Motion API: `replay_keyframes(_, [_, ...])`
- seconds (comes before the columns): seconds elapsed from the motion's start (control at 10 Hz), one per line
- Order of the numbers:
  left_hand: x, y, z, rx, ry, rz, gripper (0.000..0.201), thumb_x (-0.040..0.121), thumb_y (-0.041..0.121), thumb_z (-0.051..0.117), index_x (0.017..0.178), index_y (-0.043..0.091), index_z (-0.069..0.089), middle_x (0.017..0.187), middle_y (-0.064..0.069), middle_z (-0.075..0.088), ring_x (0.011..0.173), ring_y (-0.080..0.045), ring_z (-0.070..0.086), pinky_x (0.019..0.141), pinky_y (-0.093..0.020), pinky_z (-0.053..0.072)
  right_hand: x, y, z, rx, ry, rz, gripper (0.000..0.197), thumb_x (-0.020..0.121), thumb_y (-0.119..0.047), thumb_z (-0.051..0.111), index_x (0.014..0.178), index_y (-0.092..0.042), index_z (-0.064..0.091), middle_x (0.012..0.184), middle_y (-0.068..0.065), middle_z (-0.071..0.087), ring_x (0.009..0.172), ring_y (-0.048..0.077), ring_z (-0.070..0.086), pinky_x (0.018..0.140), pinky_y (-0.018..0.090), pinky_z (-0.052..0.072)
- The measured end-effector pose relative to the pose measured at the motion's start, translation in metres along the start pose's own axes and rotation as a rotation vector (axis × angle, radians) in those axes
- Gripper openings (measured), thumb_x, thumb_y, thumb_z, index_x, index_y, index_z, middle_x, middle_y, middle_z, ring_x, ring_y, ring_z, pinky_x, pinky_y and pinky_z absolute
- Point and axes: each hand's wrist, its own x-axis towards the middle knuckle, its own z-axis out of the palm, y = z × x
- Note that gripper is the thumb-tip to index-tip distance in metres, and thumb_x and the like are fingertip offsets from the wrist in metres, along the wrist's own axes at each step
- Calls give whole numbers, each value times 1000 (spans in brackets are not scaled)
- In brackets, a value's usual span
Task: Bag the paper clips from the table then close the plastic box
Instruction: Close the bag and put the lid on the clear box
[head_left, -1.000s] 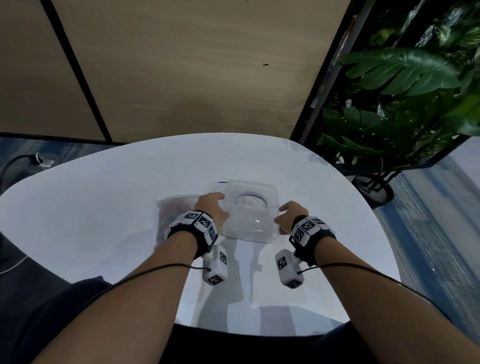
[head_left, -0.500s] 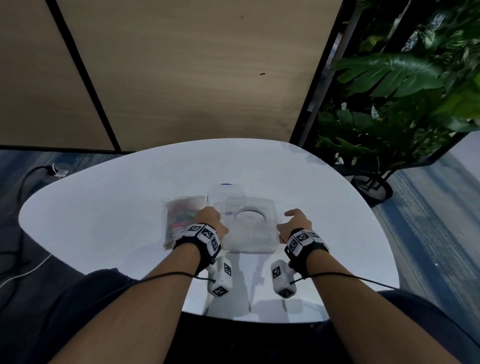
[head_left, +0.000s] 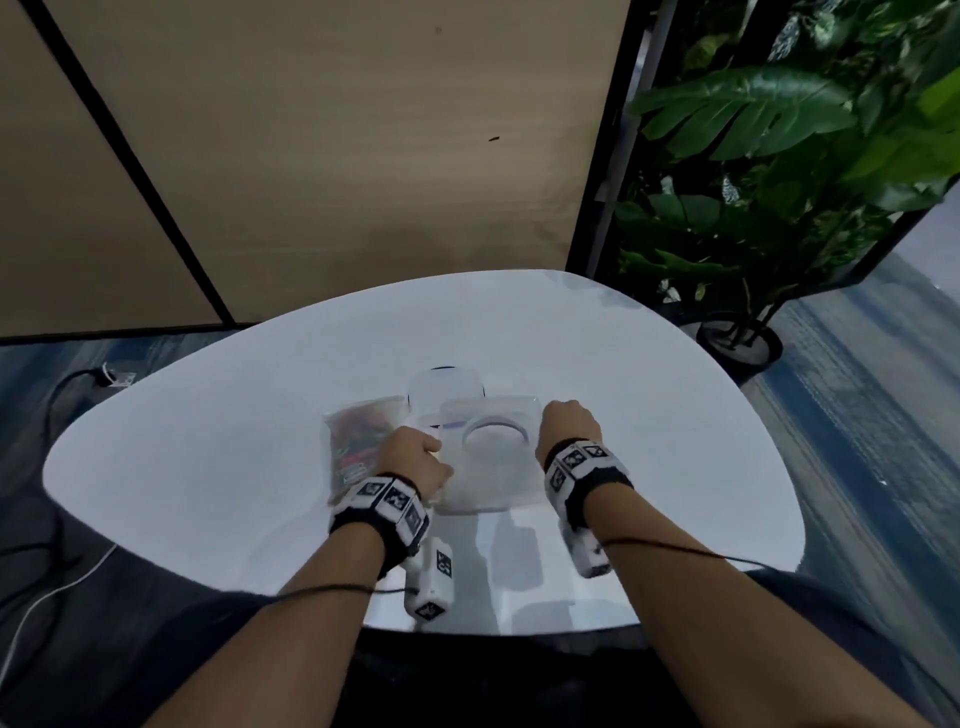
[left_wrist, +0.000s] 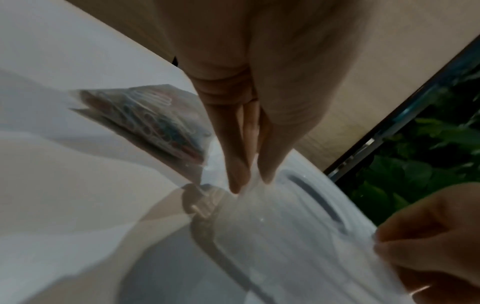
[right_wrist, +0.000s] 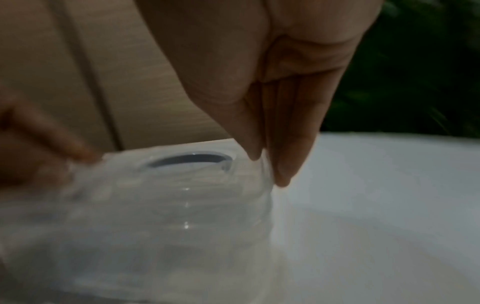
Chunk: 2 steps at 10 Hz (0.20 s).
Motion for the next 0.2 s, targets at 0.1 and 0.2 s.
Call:
replay_keyframes(0.1, [24, -2, 1, 110, -19, 1, 33, 73, 13, 82, 105, 9, 72, 99, -9, 75, 91, -22, 71, 89, -30, 57, 22, -7, -10, -259, -106, -74, 19, 88, -10, 57, 105, -8, 64, 107, 8, 65, 105, 25, 64, 75, 29, 47])
replay_keyframes(0.2, [35, 18, -15, 269, 3, 20, 8, 82, 25, 75, 82, 17, 72, 92, 0, 74, 78, -14, 65, 73, -22, 52, 62, -20, -53, -203, -239, 7, 12, 84, -18, 63, 80, -8, 60, 86, 6, 59, 86, 27, 62, 68, 31, 48])
